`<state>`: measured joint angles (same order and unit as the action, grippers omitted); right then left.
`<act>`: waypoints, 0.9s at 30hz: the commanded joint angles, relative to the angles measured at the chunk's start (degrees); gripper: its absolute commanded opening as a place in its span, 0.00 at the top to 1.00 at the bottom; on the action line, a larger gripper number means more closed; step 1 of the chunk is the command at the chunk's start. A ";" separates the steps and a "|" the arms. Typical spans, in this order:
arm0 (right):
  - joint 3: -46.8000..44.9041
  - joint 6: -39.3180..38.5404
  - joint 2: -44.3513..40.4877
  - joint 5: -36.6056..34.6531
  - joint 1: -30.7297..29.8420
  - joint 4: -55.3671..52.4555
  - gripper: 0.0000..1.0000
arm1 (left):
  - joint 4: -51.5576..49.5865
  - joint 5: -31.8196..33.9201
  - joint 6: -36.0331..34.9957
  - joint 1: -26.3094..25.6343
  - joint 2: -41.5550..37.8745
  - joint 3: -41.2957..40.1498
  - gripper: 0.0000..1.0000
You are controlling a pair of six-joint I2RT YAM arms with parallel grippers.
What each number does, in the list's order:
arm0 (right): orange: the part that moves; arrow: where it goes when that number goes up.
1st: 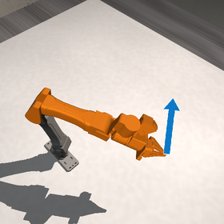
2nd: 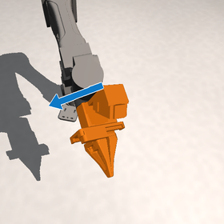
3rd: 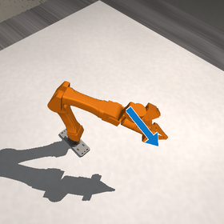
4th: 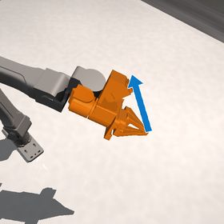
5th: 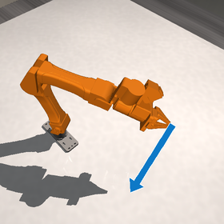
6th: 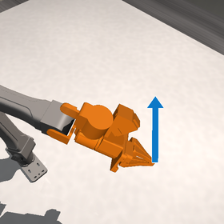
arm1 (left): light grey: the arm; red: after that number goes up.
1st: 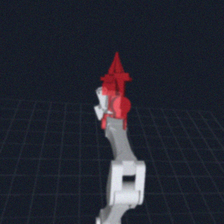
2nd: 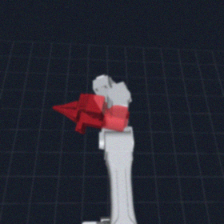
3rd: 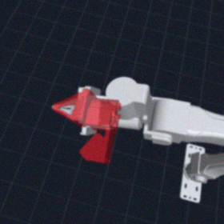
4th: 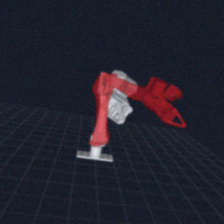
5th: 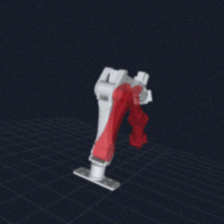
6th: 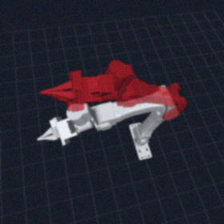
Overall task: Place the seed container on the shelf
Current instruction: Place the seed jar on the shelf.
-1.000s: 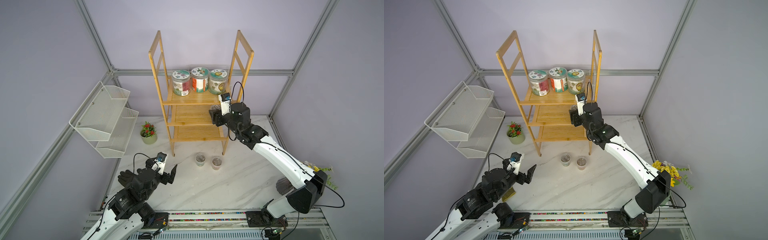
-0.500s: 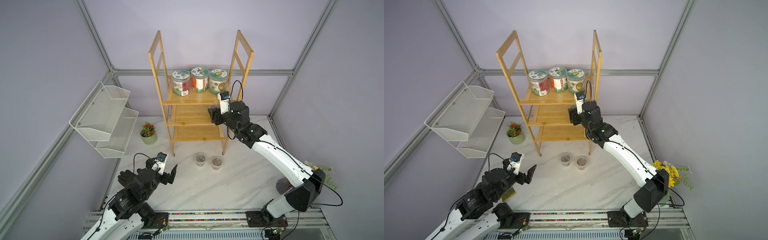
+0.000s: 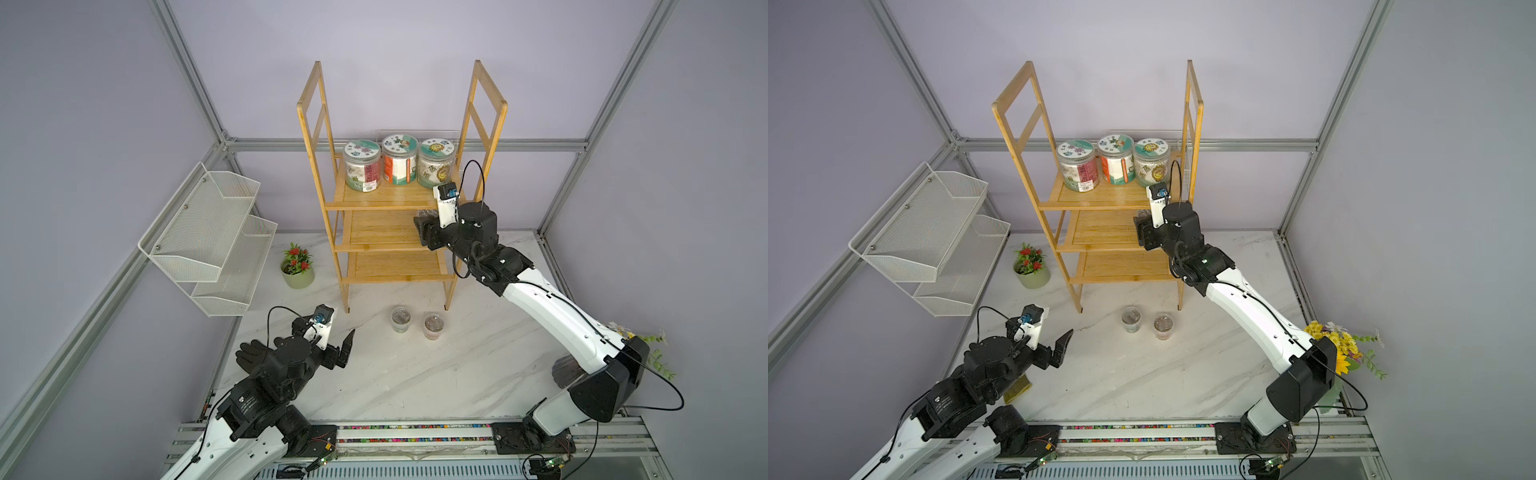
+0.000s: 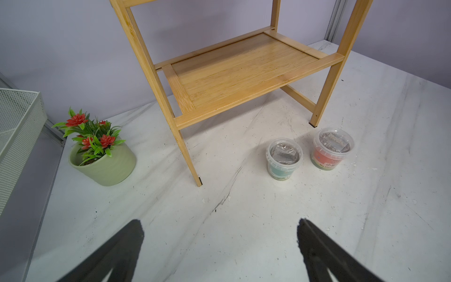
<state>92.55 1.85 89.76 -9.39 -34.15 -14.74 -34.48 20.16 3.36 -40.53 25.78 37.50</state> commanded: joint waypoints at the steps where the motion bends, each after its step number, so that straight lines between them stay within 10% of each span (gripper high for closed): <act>1: -3.85 2.42 1.84 -0.36 0.77 -7.10 0.40 | 1.21 -0.32 -1.03 -0.16 0.24 2.36 0.00; 27: -5.44 2.22 2.49 -2.13 0.23 -7.49 0.30 | 1.43 -0.39 -1.09 -0.15 0.41 2.41 0.00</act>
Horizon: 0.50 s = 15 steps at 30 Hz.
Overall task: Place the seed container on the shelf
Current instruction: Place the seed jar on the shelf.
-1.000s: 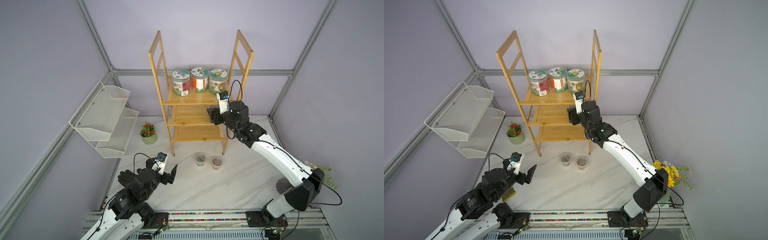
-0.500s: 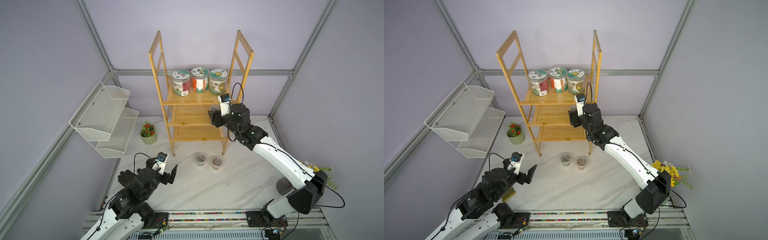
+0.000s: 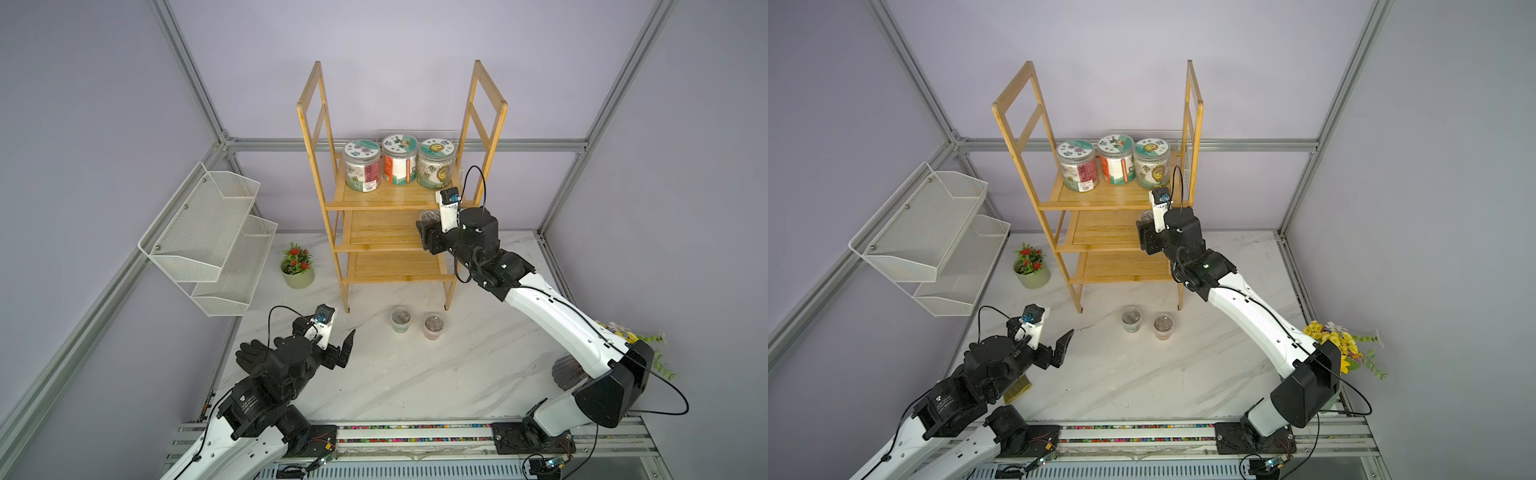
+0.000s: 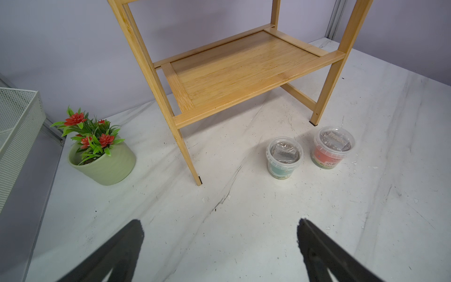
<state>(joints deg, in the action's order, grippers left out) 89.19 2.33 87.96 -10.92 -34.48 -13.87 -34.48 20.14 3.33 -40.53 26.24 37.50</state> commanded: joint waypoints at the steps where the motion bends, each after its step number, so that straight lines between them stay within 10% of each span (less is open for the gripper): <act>1: -2.02 1.76 4.28 -0.60 0.57 -8.37 0.29 | 1.42 -0.37 -1.05 -0.16 -0.05 2.41 0.00; 15: -1.68 1.83 4.59 -0.16 0.56 -8.94 0.20 | 1.34 -0.36 -1.10 -0.17 -0.22 2.41 0.00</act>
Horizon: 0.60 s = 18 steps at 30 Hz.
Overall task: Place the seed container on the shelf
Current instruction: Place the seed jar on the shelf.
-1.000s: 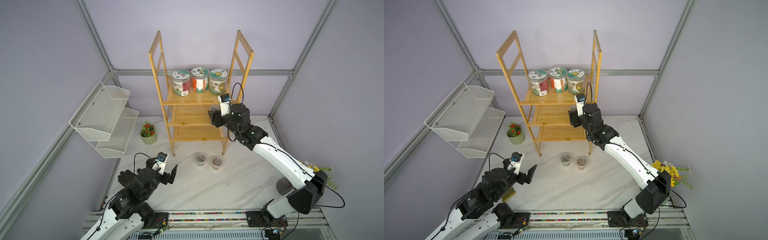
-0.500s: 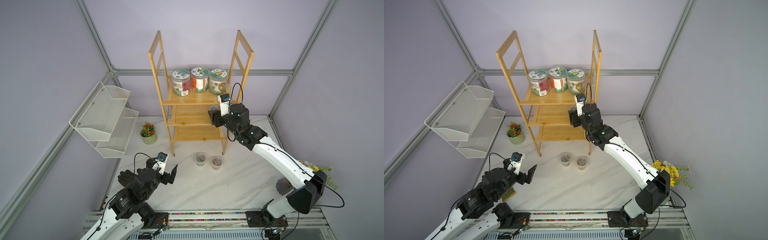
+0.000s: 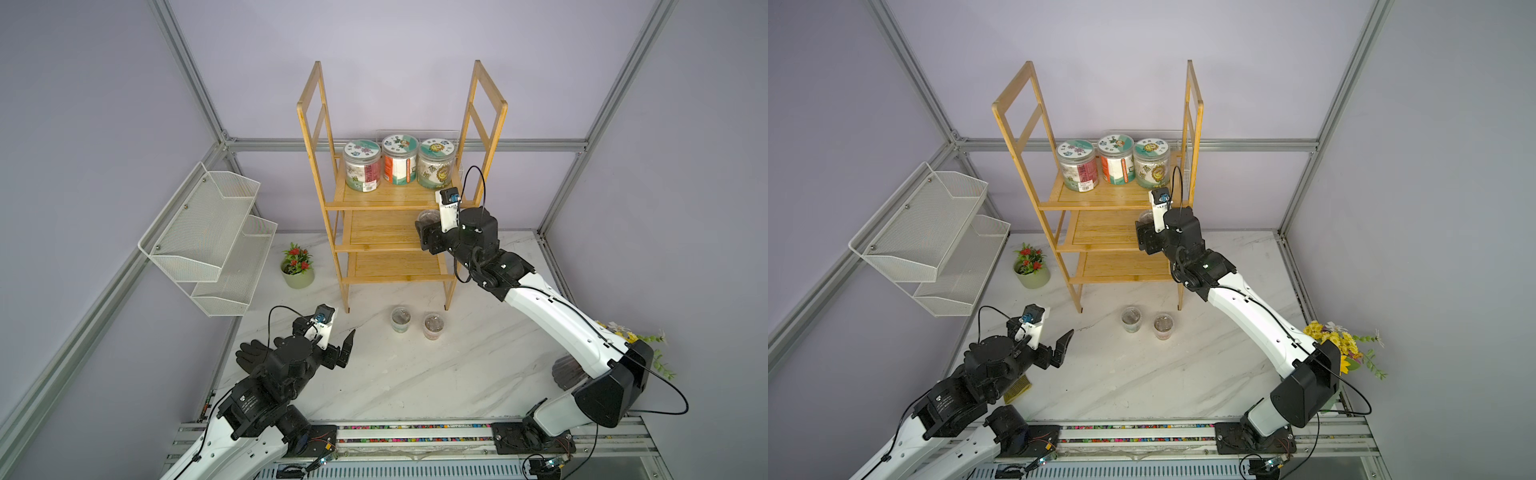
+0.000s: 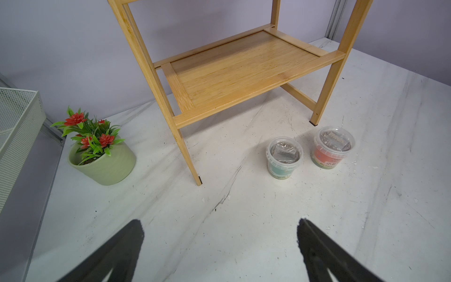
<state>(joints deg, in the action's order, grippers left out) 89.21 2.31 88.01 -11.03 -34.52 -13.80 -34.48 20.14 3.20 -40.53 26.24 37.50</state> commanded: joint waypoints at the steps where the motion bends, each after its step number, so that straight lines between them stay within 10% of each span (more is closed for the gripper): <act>1: -1.67 1.90 4.67 0.02 0.60 -8.98 0.20 | 1.25 -0.37 -1.07 -0.17 -0.22 2.40 0.00; 18: -2.13 -0.35 0.41 -1.36 0.52 -5.93 0.14 | 1.25 -0.20 -0.92 -0.16 0.00 2.41 0.00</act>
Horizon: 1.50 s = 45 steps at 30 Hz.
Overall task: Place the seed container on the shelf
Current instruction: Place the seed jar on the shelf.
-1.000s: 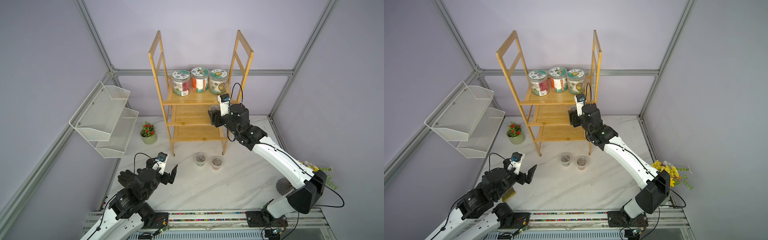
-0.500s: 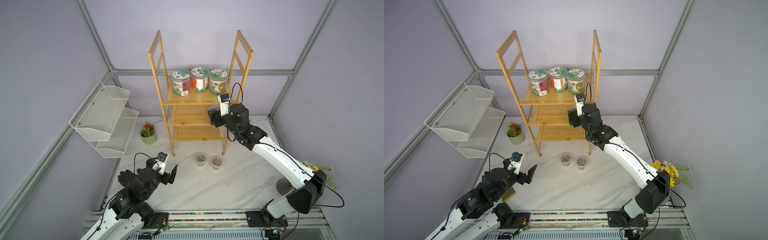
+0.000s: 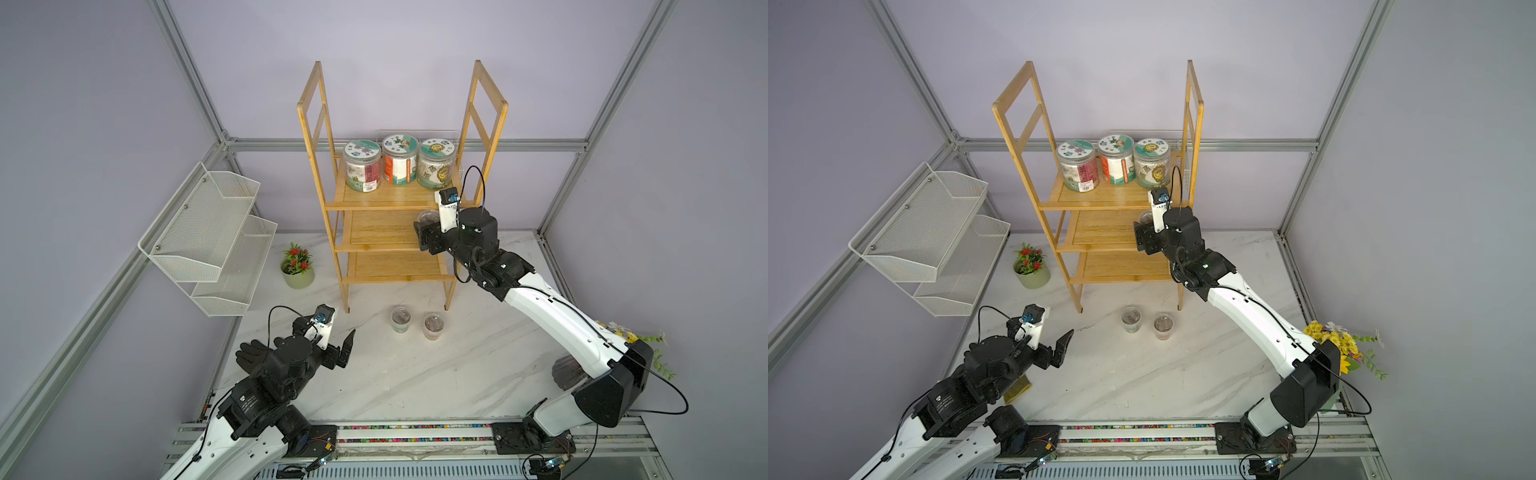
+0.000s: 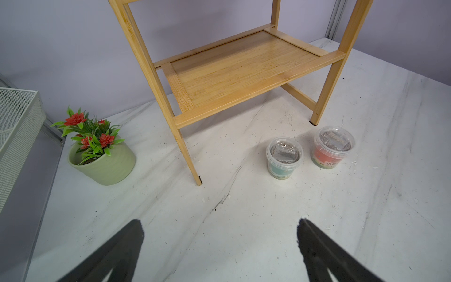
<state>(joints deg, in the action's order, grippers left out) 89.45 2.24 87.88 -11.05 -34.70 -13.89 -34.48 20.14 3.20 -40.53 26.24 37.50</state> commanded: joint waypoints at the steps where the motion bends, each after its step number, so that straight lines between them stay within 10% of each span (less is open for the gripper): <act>1: -2.83 -0.44 0.10 -1.35 0.66 -5.51 0.13 | 1.25 -0.23 -0.94 -0.16 0.03 2.37 0.00; 45: -19.43 -9.02 -19.21 -14.38 -9.07 10.59 0.10 | 1.26 -0.62 -0.93 -0.16 -0.31 2.40 0.10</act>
<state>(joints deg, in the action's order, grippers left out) 72.20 -6.13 71.20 -21.67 -41.06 -6.20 -34.48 19.99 3.20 -40.53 26.09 37.50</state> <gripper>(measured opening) 0.917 0.914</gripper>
